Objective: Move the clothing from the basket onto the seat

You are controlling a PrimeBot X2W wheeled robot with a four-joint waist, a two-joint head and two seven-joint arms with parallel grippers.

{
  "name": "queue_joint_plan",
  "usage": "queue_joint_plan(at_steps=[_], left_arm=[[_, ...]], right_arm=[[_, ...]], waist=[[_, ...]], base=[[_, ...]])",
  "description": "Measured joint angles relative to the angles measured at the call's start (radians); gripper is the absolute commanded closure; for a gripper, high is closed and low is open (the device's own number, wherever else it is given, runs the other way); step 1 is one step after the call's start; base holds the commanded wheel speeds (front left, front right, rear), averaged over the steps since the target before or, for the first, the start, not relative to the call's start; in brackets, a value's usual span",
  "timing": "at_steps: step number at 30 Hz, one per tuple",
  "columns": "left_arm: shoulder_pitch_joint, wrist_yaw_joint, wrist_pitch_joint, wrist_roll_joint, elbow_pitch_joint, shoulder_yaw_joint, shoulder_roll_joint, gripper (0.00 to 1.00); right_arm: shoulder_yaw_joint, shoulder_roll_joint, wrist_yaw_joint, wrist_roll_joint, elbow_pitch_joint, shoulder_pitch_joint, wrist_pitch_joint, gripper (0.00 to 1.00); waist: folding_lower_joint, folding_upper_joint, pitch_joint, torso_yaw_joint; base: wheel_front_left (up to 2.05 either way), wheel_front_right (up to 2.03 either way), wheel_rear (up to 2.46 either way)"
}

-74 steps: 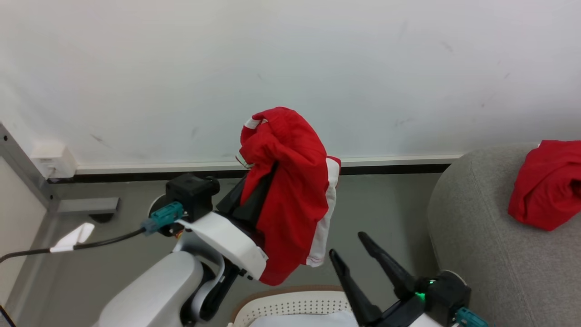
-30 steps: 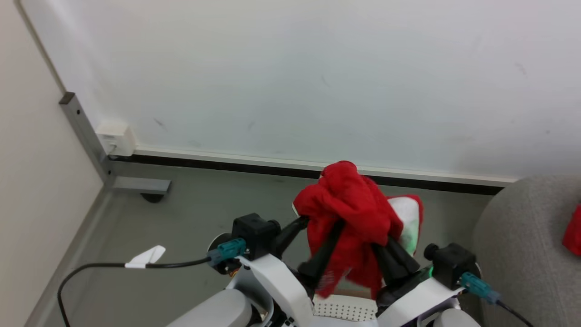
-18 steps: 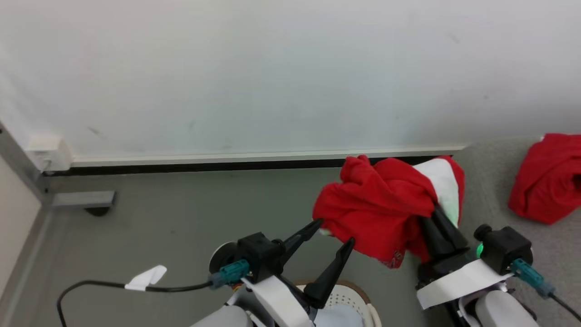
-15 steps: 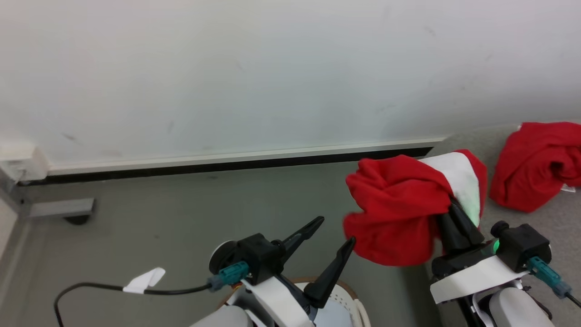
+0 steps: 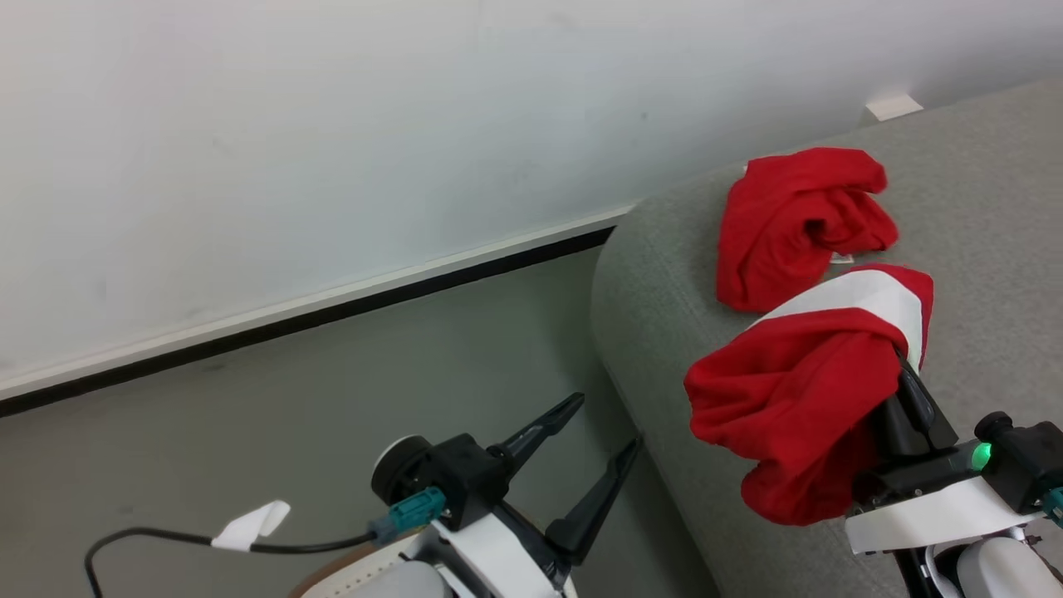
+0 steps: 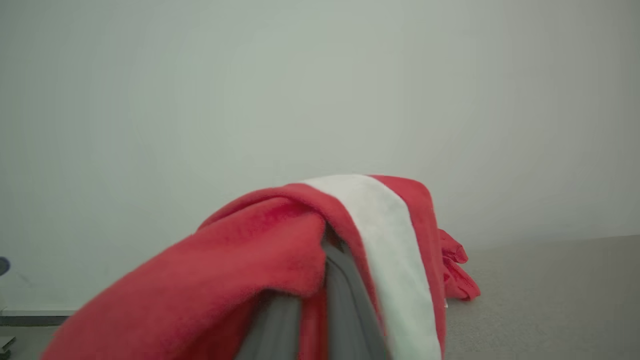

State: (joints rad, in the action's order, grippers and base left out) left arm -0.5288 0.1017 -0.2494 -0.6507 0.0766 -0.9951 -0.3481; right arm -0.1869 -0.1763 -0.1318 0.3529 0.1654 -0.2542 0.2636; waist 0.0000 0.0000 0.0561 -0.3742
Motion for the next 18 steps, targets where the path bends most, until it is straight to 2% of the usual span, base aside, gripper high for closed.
queue_joint_plan(at_steps=[8,13,18], left_arm=[[-0.003,-0.002,-0.007,0.009,0.015,0.009,-0.002,0.0],[-0.021,-0.01,-0.007,0.016,0.017,0.008,-0.001,0.0],[-0.058,-0.028,-0.007,0.037,0.005,0.003,-0.006,0.0]], right_arm=[[0.021,0.008,0.0,0.0,-0.032,0.012,-0.006,1.0],[0.042,0.014,0.0,0.022,-0.045,0.001,-0.007,1.0],[0.093,-0.013,0.0,0.028,-0.066,-0.09,-0.029,1.0]], waist=[[0.0,0.0,0.036,-0.079],[0.0,0.0,0.064,-0.083],[0.0,0.0,0.107,-0.069]], base=[[0.0,0.0,0.0],[0.0,0.0,0.0],[0.0,0.0,0.0]])
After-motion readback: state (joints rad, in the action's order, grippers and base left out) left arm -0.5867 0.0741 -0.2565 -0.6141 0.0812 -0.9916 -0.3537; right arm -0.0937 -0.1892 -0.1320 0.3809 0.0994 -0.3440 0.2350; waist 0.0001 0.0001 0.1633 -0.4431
